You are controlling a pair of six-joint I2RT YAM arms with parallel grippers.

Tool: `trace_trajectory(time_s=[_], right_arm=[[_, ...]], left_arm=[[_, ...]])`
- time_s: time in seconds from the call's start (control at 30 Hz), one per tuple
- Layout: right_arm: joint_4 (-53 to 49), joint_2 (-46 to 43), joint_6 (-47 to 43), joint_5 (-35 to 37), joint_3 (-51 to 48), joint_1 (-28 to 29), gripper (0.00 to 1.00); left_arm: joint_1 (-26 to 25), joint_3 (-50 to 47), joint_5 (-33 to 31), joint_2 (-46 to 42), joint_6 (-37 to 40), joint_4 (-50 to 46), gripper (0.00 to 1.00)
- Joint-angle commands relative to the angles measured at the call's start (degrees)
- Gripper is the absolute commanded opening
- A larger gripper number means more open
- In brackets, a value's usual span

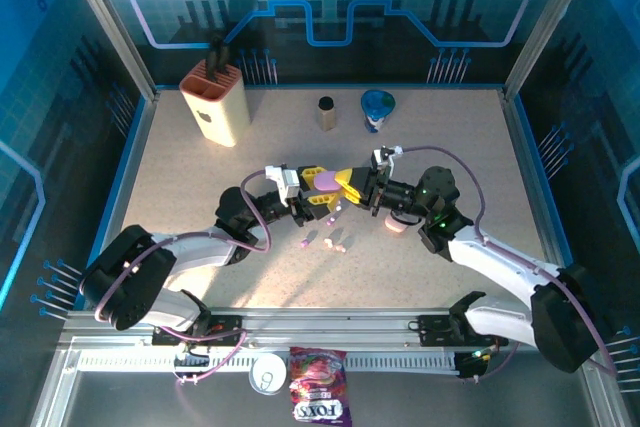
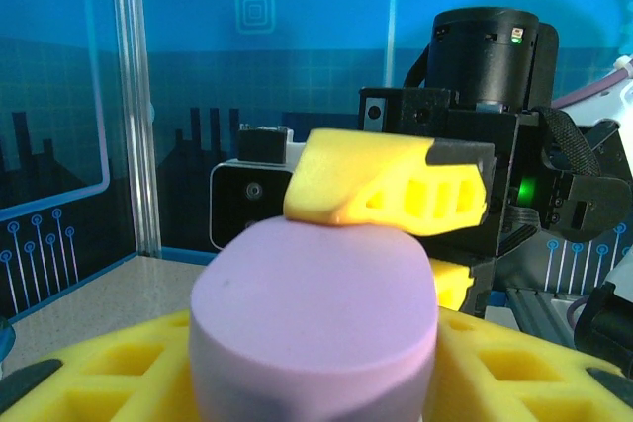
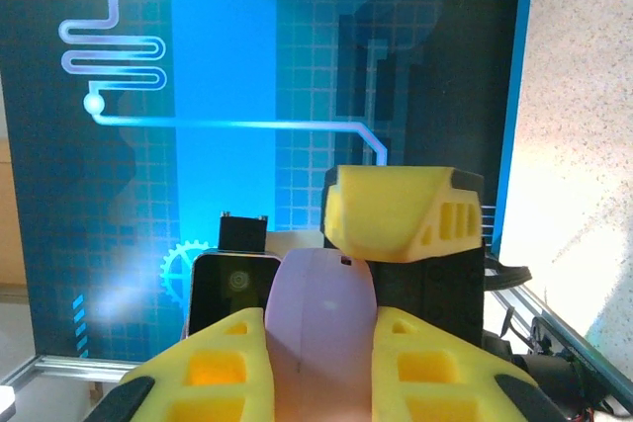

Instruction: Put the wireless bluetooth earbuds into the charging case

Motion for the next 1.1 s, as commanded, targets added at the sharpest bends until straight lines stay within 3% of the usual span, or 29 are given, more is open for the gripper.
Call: trace_trajectory(time_s=[0.0, 0.13, 0.33, 0.53, 0.63, 0.83, 1.0, 1.07], right_arm=[[-1.5, -2.1, -1.6, 0.7, -0.5, -0.6, 0.12], [-1.3, -2.4, -1.9, 0.9, -0.5, -0.6, 0.12], [-0.3, -2.1, -2.0, 0.2, 0.0, -0.2, 0.12], [-0.5, -1.8, -1.8, 0.3, -0.1, -0.2, 0.16], [-0.5, -1.9, -1.8, 0.4, -0.2, -0.2, 0.28], [-5.0, -5.4, -9.0, 2.0, -1.1, -2.5, 0.7], [-23.3, -13.5, -27.2, 3.0, 1.3, -7.4, 0.84], [-38.5, -17.1, -38.8, 6.3, 4.7, -8.4, 0.86]], left_arm=[[-0.4, 0.2, 1.1, -1.6, 0.8, 2.4, 0.47], [-0.4, -0.1, 1.5, -1.3, 0.6, 2.4, 0.43], [-0.4, 0.2, 2.7, -0.4, 0.0, 2.4, 0.46], [-0.5, 1.0, 3.6, -0.5, -0.9, 2.4, 0.31], [-0.4, 0.9, 3.5, -0.5, -1.2, 2.4, 0.29], [-0.3, -0.2, 1.4, -1.5, -2.1, 1.2, 0.3], [-0.4, -0.2, 0.7, -4.9, -1.6, -7.7, 0.3], [-0.4, -0.3, 0.7, -7.2, -0.2, -12.3, 0.3]])
